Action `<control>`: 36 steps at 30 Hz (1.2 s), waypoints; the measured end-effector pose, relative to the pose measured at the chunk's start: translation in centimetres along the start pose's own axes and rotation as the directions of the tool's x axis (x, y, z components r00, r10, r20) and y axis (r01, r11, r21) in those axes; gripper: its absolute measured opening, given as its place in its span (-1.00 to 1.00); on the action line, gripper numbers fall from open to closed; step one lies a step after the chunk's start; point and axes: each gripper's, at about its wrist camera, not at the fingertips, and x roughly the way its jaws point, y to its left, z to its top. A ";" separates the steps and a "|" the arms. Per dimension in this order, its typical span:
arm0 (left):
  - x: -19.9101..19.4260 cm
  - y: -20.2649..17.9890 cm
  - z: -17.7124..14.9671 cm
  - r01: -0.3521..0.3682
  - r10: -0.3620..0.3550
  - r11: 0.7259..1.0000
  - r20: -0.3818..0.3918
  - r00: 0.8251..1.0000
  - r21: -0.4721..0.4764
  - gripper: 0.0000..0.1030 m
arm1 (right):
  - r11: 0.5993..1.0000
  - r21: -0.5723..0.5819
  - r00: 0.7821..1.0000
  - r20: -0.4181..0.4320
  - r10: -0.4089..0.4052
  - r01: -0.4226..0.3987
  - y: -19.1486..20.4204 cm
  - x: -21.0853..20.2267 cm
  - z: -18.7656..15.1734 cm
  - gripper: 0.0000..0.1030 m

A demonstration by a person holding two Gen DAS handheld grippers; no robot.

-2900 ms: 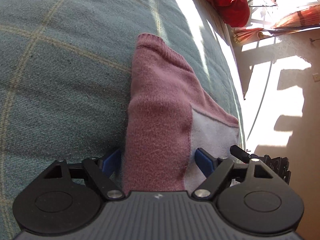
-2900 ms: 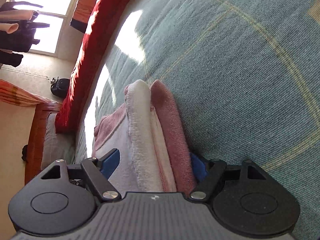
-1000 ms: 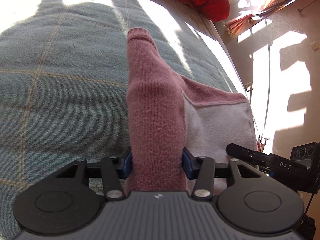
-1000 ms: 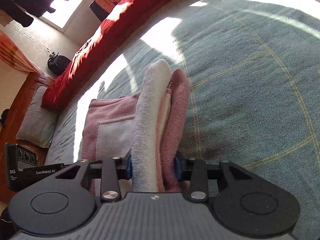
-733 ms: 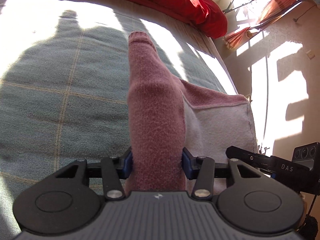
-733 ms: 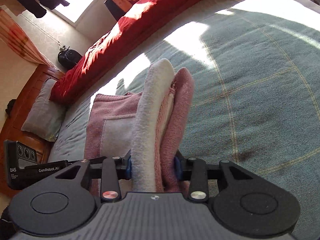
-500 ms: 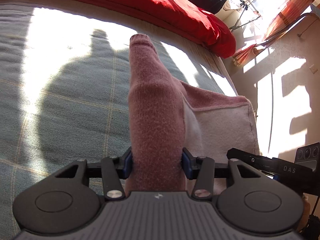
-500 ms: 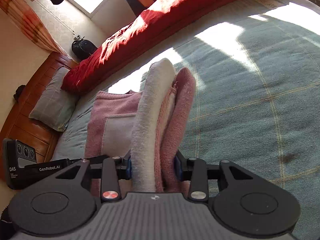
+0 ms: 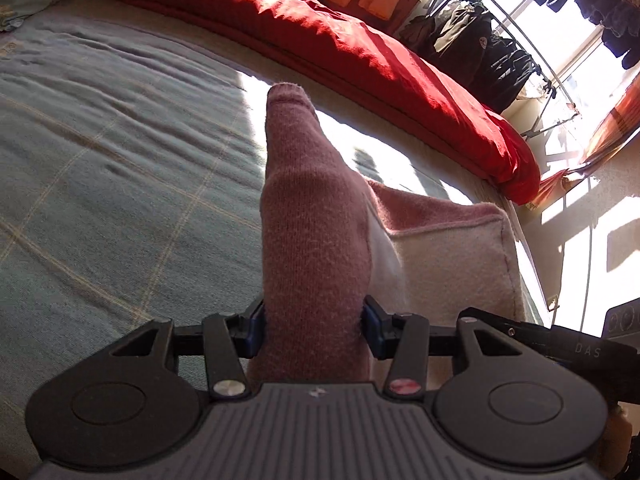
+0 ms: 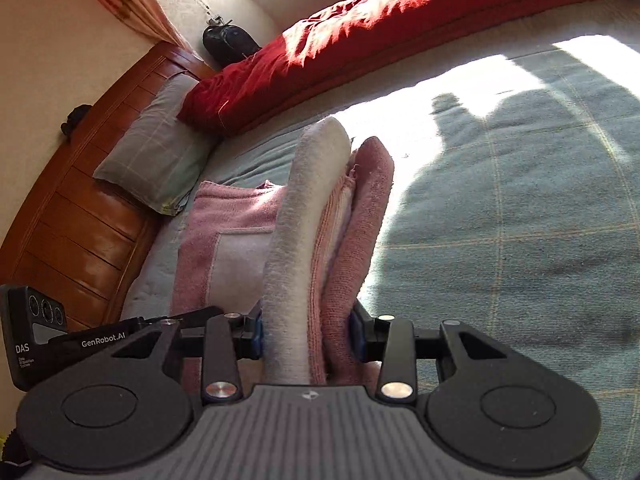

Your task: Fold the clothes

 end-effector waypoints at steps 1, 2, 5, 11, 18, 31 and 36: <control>-0.5 1.2 0.4 -0.012 0.012 1.000 0.007 1.000 -0.006 -0.09 | 1.000 -0.009 1.000 -0.009 0.005 -0.005 1.2 1.3 -0.1 -0.14; -1.0 2.5 0.8 -0.023 0.023 1.000 0.015 1.000 -0.017 -0.09 | 1.000 -0.019 1.000 -0.018 0.010 -0.010 2.3 2.5 -0.1 -0.14; -1.9 5.8 2.0 -0.050 0.051 0.998 0.031 0.998 -0.038 -0.09 | 0.999 -0.047 0.999 -0.042 0.014 -0.016 5.3 5.9 -0.4 -0.14; -1.9 11.2 4.1 -0.087 0.089 0.994 0.041 0.995 -0.064 -0.09 | 0.998 -0.048 0.997 -0.073 0.024 -0.028 8.9 12.1 -0.9 -0.13; -0.6 15.8 6.3 -0.103 0.108 0.990 0.043 0.993 -0.097 -0.09 | 0.999 -0.031 0.994 -0.104 0.025 -0.028 11.0 16.9 -1.7 -0.12; 1.1 20.1 6.6 -0.086 0.093 0.988 0.045 0.995 -0.125 -0.10 | 0.999 -0.028 0.988 -0.150 0.021 -0.025 11.0 21.0 -1.4 -0.11; 2.4 21.3 6.7 -0.098 0.103 0.985 0.032 0.994 -0.140 -0.10 | 1.000 -0.027 0.988 -0.157 0.007 -0.011 10.1 21.7 -2.1 -0.11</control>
